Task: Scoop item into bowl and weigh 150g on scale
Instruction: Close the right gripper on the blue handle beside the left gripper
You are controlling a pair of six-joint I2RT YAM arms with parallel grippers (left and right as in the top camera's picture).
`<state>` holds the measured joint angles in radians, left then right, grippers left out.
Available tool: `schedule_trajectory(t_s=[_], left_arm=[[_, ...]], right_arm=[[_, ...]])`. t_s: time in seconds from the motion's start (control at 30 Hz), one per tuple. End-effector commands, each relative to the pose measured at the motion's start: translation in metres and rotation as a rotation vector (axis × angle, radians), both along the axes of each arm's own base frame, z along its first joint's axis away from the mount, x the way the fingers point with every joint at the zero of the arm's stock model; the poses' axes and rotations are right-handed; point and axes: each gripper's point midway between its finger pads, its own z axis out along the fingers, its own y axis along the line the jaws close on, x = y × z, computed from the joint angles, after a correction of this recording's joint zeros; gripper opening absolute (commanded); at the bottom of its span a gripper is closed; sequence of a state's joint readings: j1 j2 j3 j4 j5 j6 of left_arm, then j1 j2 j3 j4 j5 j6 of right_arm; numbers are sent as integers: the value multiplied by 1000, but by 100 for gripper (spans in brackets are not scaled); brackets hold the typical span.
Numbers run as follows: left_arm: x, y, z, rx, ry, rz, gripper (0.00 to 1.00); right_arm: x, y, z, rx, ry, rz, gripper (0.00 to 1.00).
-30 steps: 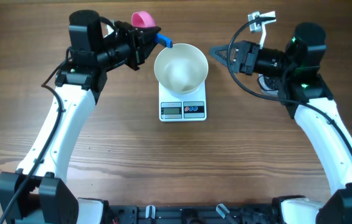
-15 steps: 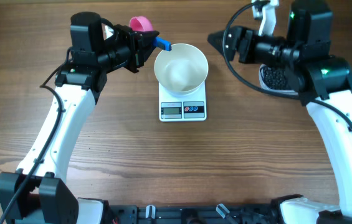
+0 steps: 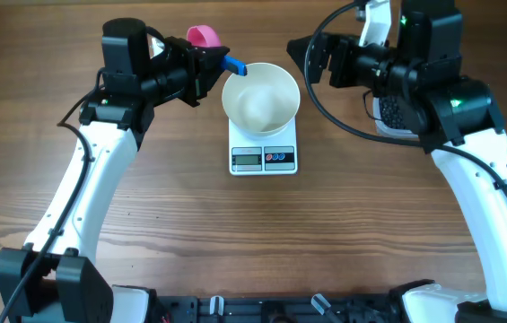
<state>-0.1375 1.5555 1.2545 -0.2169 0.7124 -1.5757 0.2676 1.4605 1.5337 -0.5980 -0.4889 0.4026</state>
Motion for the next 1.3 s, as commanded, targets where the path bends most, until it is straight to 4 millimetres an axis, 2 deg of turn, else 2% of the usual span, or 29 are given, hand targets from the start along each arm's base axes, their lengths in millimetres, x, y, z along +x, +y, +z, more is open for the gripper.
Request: schedule_trajectory(t_s=[0.0, 0.03, 0.1, 0.2, 0.4, 0.6, 0.77, 0.93, 1.03, 1.1, 1.27], left_arm=[[-2, -5, 10, 6, -40, -27, 4], [-3, -8, 9, 6, -38, -32, 4], [-6, -14, 9, 6, -38, -45, 4], [-7, -18, 11, 4, -48, -55, 4], [-7, -18, 11, -18, -16, -38, 4], [-12, -30, 12, -60, 37, -40, 4], [-14, -37, 13, -100, 88, -29, 4], [-16, -48, 22, -113, 43, -61, 9], [-18, -53, 25, -132, 54, -68, 4], [-19, -55, 25, -140, 67, -65, 4], [-19, -55, 25, -140, 67, -67, 4]], right_arm=[[-6, 17, 3, 16, -28, 111, 96], [-9, 21, 2, 22, -22, 131, 88], [-9, 28, -5, 38, 14, 146, 62], [-9, 39, -16, 54, 72, 150, 50], [-7, 64, -31, 64, 113, 178, 51], [-15, 84, -35, 62, 114, 224, 51], [-15, 89, -37, 67, 124, 219, 51], [-9, 87, -44, 72, 162, 171, 48], [-7, 88, -48, 72, 174, 168, 47], [-5, 89, -48, 75, 166, 168, 43], [5, 82, -50, 45, 146, 107, 26]])
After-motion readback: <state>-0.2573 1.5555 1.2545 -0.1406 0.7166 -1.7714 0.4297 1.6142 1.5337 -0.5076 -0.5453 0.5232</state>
